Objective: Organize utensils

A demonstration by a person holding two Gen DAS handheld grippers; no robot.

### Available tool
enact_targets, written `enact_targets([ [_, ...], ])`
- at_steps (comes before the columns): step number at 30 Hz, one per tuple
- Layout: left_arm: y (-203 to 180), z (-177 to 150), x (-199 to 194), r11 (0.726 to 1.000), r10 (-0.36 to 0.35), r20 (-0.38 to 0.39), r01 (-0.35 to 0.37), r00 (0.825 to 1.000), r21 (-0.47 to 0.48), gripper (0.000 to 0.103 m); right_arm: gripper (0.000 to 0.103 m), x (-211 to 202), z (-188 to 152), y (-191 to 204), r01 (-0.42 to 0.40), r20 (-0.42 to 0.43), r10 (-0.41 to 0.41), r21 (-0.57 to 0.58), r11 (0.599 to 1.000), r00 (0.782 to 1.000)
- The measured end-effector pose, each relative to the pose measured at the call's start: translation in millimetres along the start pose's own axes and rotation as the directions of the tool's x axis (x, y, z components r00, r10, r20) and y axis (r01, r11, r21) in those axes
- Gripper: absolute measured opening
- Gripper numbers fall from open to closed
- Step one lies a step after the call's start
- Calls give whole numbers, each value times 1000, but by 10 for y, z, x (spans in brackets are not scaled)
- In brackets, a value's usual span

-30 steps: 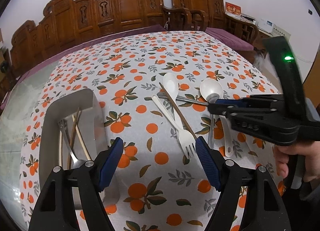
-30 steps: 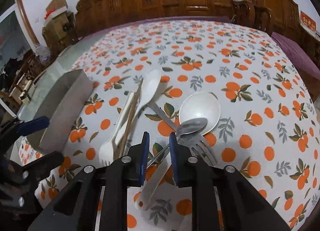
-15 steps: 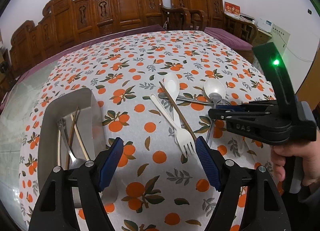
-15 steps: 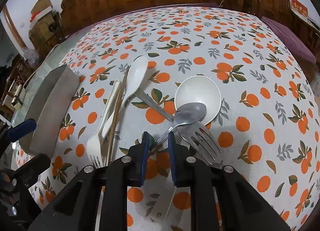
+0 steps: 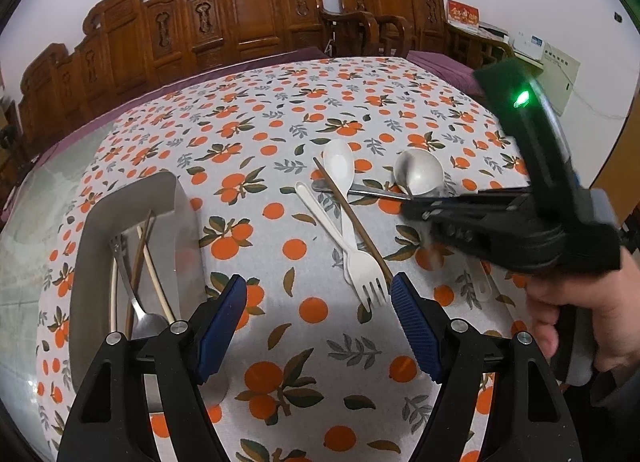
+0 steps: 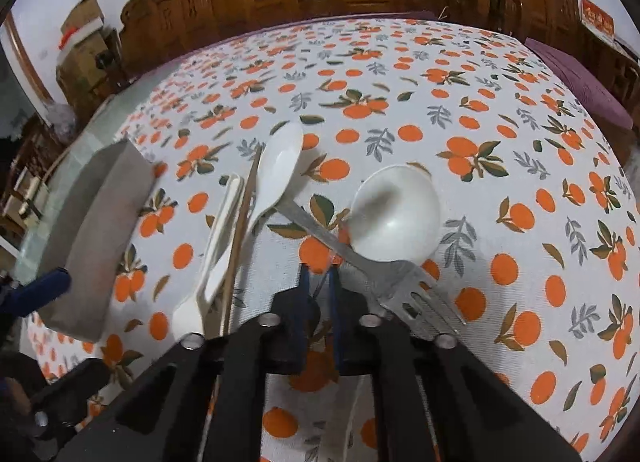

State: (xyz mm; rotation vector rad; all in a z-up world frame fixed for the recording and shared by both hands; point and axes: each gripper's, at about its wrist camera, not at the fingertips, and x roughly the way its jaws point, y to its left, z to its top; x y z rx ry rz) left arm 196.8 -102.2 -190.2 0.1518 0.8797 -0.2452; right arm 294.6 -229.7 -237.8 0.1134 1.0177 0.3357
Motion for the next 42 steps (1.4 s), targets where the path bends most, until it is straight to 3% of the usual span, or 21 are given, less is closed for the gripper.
enact_targets([
  [7, -23, 2, 185, 999, -41, -37, 41, 998, -18, 71, 2, -306, 43, -80, -93, 90, 89, 33, 995, 992],
  [13, -82, 60, 380, 996, -84, -61, 81, 995, -38, 62, 2, -408, 43, -95, -117, 119, 113, 20, 993, 986],
  [22, -88, 35, 602, 987, -146, -107, 138, 984, -78, 32, 2, -384, 9, -71, -119, 108, 119, -3, 993, 987],
  [26, -76, 23, 600, 982, -175, -112, 165, 978, -90, 7, 2, -374, 2, -40, -123, 106, 124, -11, 992, 987],
  [29, -96, 6, 554, 981, -180, -102, 172, 978, -85, 2, 2, -365, -12, -13, -123, 101, 125, -21, 992, 987],
  [42, -16, 43, 38, 990, -139, -38, 139, 990, -21, 1, 2, -469, -57, 223, -147, 109, 156, -82, 986, 982],
])
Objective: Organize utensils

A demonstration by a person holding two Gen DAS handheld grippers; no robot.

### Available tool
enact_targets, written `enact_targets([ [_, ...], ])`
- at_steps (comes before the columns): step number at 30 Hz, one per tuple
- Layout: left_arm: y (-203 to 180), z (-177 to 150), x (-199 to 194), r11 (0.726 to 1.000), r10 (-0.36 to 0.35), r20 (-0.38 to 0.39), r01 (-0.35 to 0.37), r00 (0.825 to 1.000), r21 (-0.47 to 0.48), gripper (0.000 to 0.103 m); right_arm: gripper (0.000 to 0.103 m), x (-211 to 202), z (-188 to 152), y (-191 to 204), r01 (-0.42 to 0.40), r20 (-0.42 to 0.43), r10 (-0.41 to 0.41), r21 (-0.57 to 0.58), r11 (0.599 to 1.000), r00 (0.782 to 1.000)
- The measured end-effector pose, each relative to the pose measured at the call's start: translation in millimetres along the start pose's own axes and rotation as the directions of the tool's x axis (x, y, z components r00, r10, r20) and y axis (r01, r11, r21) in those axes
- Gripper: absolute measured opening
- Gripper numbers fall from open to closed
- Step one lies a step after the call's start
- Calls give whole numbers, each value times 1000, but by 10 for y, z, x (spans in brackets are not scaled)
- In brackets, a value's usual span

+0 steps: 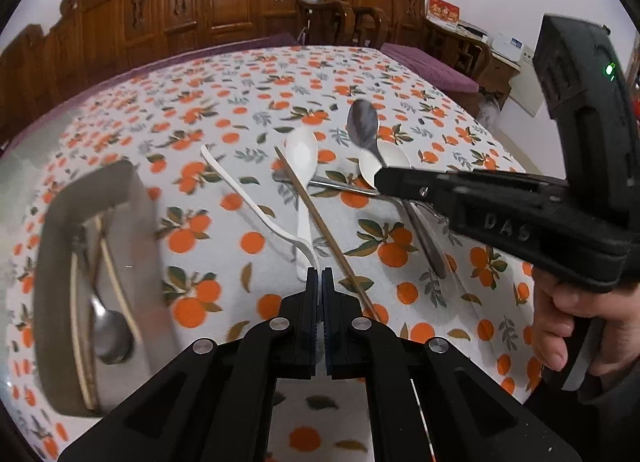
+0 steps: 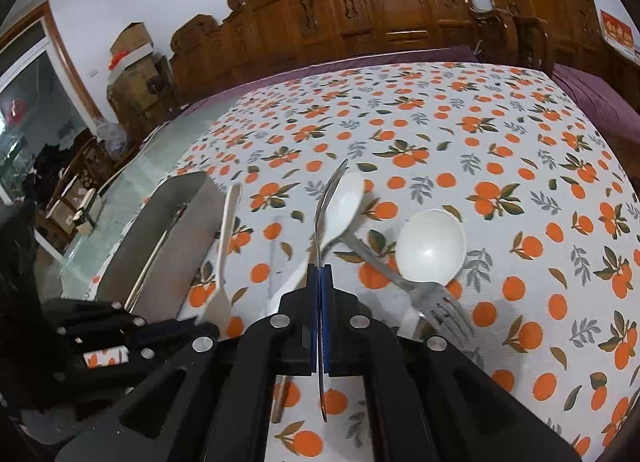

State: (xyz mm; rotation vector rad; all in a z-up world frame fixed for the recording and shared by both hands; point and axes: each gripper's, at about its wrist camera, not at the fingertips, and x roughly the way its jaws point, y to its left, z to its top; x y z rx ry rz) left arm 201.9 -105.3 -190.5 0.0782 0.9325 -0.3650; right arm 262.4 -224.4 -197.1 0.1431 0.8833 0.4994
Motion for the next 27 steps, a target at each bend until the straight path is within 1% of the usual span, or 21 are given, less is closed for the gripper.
enact_targets([
  [8, 133, 24, -375, 997, 60, 27, -61, 998, 45, 1, 2, -50, -2, 238, -38, 8, 38, -41, 998, 999],
  [16, 391, 1, -585, 995, 94, 25, -94, 995, 34, 1, 2, -117, 5, 451, -67, 21, 69, -80, 995, 997],
  [21, 622, -15, -604, 994, 105, 2, -105, 994, 22, 1, 2, -110, -12, 531, -74, 16, 76, -101, 992, 997],
  [27, 889, -36, -487, 995, 98, -53, -98, 994, -2, 1, 2, -86, -32, 569, -79, 6, 80, -114, 990, 997],
])
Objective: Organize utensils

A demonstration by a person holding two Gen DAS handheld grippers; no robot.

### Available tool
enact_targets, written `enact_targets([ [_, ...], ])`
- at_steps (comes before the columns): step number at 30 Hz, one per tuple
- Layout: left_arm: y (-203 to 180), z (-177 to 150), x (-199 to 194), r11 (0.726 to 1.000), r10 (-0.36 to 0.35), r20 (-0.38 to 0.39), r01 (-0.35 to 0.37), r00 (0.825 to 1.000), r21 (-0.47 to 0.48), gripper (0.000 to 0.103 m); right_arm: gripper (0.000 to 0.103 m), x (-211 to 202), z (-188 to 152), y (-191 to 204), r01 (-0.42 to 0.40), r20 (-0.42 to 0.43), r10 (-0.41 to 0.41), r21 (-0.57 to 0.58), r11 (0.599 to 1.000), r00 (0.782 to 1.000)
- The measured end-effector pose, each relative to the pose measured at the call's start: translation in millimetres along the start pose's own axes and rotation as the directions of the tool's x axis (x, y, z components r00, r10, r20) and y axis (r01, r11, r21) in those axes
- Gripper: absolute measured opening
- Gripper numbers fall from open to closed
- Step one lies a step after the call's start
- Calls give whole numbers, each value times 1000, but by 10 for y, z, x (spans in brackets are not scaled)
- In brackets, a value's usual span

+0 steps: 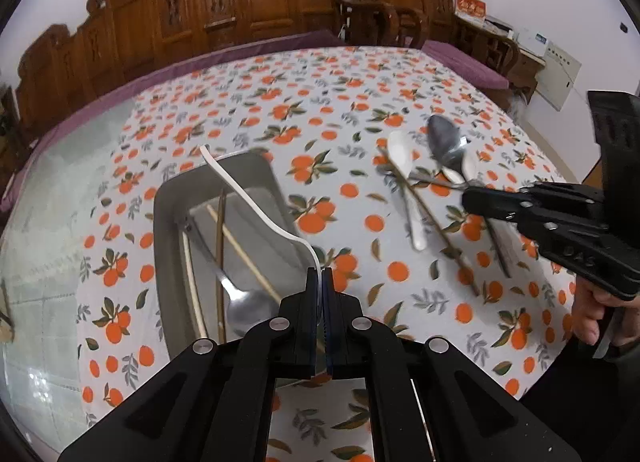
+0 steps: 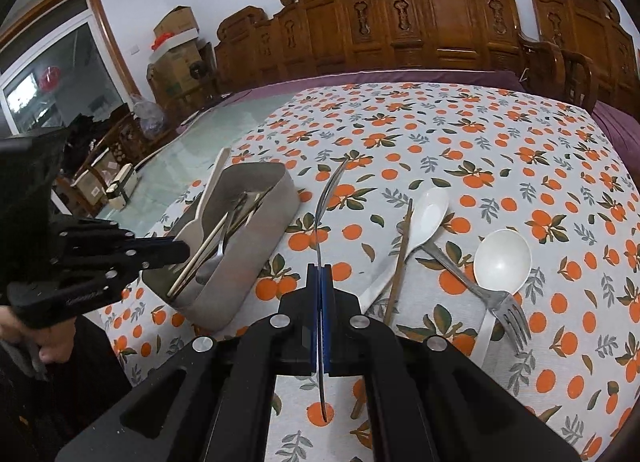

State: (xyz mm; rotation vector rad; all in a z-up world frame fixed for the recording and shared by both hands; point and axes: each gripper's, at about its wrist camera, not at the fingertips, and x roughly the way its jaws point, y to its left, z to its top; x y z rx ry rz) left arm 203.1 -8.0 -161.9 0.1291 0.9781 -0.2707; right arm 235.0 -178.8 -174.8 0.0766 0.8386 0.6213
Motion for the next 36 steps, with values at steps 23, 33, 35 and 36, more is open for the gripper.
enact_targets([
  [23, 574, -182, 149, 987, 28, -12, -29, 1000, -158, 20, 2, 109, -6, 328, -25, -37, 23, -48, 999, 999],
  [33, 901, -151, -159, 964, 139, 82, -116, 987, -241, 29, 2, 302, 212, 680, -62, -36, 59, -71, 996, 998],
  [35, 1004, -162, -203, 952, 170, 94, -139, 981, -272, 43, 2, 385, 272, 763, -76, -37, 74, -69, 995, 997],
  [36, 1041, -170, -223, 948, 185, 100, -150, 978, -281, 50, 2, 424, 299, 797, -84, -37, 81, -66, 994, 996],
])
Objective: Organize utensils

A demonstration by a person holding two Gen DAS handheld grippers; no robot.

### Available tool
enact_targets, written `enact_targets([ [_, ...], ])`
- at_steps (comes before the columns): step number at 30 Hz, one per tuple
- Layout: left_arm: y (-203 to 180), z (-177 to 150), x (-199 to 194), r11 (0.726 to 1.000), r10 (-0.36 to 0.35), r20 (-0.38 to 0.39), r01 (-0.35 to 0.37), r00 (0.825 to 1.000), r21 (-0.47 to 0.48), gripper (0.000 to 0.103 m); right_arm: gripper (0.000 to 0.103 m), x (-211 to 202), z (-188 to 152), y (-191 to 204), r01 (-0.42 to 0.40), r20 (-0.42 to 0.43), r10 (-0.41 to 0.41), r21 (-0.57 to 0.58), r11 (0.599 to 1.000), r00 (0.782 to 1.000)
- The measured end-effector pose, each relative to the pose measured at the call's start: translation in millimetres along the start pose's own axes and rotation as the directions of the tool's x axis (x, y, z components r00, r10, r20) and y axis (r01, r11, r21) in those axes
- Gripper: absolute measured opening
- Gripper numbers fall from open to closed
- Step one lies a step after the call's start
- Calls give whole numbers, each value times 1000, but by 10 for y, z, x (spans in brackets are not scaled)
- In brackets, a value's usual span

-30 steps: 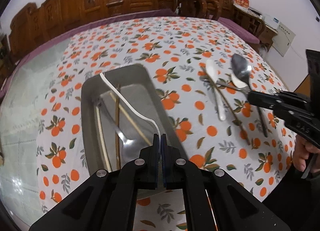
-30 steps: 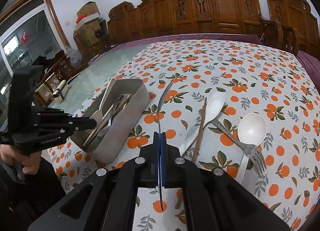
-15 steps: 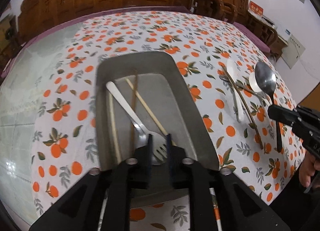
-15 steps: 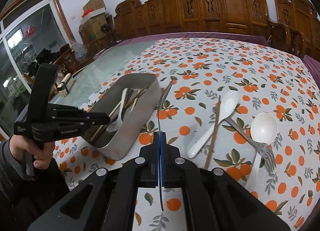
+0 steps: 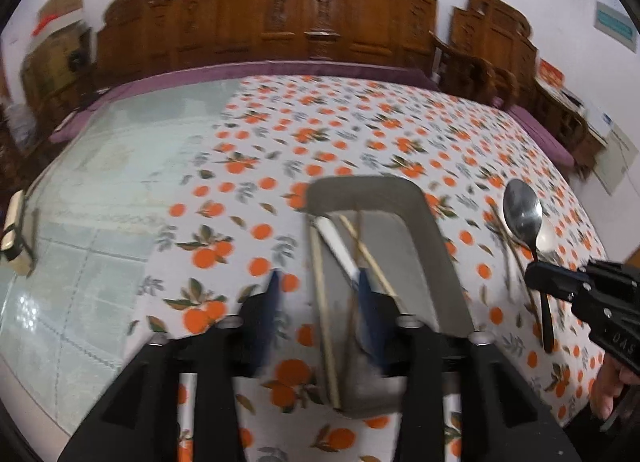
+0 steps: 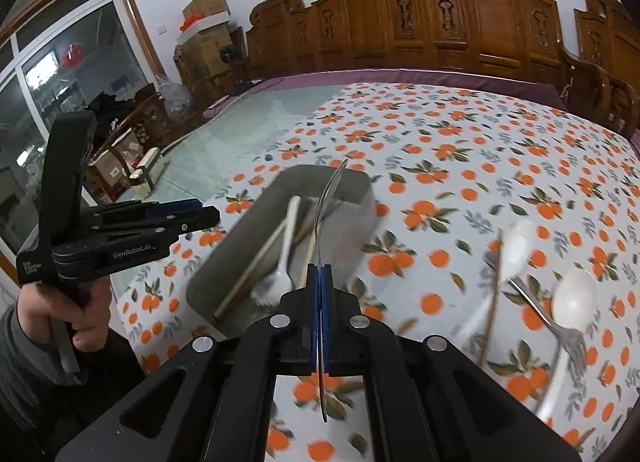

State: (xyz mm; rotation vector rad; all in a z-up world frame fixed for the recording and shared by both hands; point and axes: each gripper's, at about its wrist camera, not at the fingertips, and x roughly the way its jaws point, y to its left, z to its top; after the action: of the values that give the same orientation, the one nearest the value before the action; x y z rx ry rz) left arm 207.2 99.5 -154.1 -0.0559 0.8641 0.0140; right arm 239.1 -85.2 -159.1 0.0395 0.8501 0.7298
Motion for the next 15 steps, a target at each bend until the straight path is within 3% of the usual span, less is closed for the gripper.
enact_targets([
  [4, 150, 38, -51, 999, 38, 26, -37, 999, -35, 59, 2, 198, 142, 116, -30, -1, 30, 18, 999, 1000],
  [7, 244, 58, -64, 997, 60, 31, -58, 998, -57, 60, 2, 353, 232, 210, -37, -4, 37, 17, 999, 999],
  [8, 272, 65, -64, 996, 72, 29, -70, 997, -60, 67, 2, 401, 253, 232, -40, -7, 41, 20, 999, 999],
  [9, 286, 70, -66, 995, 81, 31, -79, 996, -62, 81, 2, 459, 274, 253, -46, -13, 46, 23, 999, 999],
  [15, 335, 84, -92, 994, 94, 47, -91, 994, -67, 93, 2, 788, 264, 345, -22, -58, 22, 1, 1000, 998],
])
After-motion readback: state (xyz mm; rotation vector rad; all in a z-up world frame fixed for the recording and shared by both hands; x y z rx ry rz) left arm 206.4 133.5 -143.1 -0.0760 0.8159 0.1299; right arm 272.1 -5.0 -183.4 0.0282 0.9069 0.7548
